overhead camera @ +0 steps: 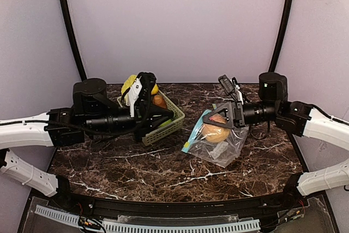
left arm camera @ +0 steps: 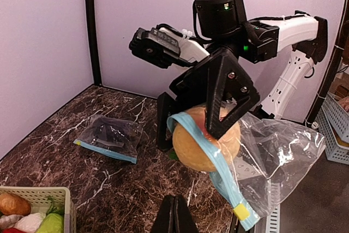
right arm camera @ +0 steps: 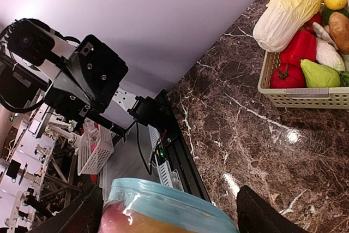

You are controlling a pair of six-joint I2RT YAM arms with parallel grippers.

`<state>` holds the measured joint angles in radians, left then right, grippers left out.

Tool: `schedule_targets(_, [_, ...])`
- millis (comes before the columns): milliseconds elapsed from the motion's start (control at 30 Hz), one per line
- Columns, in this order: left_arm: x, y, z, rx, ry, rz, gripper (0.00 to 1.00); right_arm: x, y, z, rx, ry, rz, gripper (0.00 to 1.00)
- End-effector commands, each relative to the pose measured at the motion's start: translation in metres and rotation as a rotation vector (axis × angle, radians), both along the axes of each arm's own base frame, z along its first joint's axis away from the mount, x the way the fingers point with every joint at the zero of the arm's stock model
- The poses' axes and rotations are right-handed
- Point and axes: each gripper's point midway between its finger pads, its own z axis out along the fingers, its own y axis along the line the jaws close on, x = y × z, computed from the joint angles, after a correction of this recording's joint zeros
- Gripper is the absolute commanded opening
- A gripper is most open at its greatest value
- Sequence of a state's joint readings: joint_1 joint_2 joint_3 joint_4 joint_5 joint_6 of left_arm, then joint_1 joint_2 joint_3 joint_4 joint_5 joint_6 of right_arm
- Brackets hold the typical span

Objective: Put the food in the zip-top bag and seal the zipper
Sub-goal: Adjust the zipper food storage bag, then pass from the right arm to the left

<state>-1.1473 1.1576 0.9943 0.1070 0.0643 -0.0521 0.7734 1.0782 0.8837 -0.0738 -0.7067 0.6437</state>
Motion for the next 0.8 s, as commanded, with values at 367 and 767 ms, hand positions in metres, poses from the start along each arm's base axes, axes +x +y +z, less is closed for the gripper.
schedule_targets(367, [0.013, -0.005, -0.009, -0.269, 0.624, -0.09, 0.6, 0.002, 0.003, 0.0, 0.061, -0.162, 0.036, 0.72])
schedule_targets(767, [-0.026, -0.019, -0.05, -0.167, 0.949, -0.291, 0.91, 0.007, 0.01, 0.017, 0.103, -0.258, 0.05, 0.72])
